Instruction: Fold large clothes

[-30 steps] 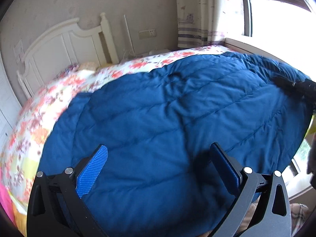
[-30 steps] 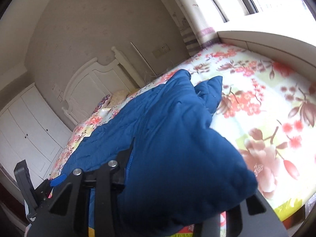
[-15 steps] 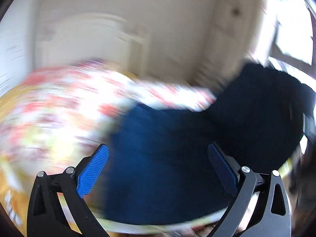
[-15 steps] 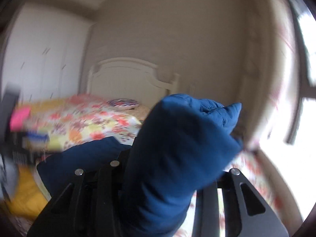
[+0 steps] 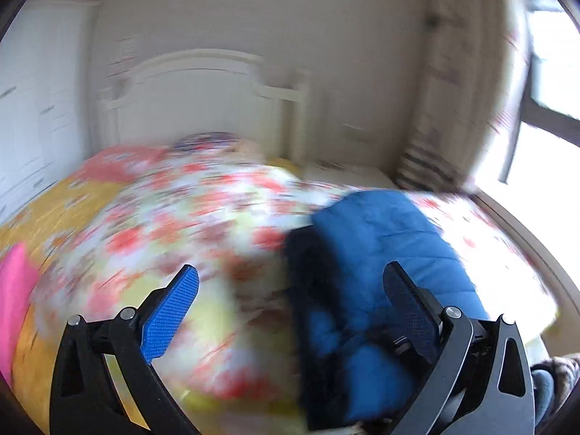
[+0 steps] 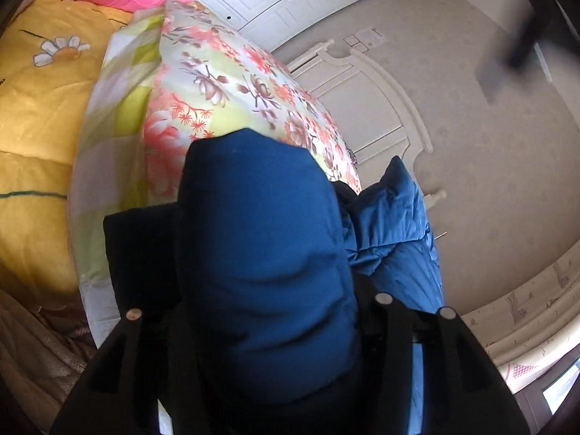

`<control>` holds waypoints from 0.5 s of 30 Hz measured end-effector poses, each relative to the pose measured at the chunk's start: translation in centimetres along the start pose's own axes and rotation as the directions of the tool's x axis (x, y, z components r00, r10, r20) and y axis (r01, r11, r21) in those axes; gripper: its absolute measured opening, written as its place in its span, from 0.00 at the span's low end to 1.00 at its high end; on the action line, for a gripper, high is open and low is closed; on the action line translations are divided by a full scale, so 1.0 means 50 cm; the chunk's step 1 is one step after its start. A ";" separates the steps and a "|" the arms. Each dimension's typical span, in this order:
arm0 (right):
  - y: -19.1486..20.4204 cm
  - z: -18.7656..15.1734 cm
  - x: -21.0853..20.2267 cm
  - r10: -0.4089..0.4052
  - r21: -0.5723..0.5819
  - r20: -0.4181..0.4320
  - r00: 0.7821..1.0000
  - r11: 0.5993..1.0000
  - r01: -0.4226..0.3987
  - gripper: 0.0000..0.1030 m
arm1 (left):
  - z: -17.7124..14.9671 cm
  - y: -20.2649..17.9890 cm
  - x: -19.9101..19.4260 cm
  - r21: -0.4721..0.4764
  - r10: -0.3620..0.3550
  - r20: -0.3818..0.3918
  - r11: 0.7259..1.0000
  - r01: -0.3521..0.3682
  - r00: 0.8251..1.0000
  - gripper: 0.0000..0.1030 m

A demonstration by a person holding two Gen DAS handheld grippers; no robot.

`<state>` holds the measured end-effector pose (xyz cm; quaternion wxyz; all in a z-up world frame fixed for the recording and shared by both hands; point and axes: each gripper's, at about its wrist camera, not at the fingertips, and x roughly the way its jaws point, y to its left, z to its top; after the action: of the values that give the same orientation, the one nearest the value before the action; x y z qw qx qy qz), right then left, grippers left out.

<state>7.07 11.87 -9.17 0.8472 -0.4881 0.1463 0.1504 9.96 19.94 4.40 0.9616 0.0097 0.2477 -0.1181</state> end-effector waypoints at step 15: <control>0.011 -0.049 -0.063 0.076 -0.035 0.082 0.994 0.997 -0.073 0.70 | 0.024 -0.062 0.454 0.074 -0.109 -0.372 0.986 0.147 0.922 0.96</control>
<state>3.76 9.63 -9.54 0.8384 -0.4890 0.1268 0.2044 29.09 11.78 -5.29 0.8868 0.0636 0.4169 -0.1890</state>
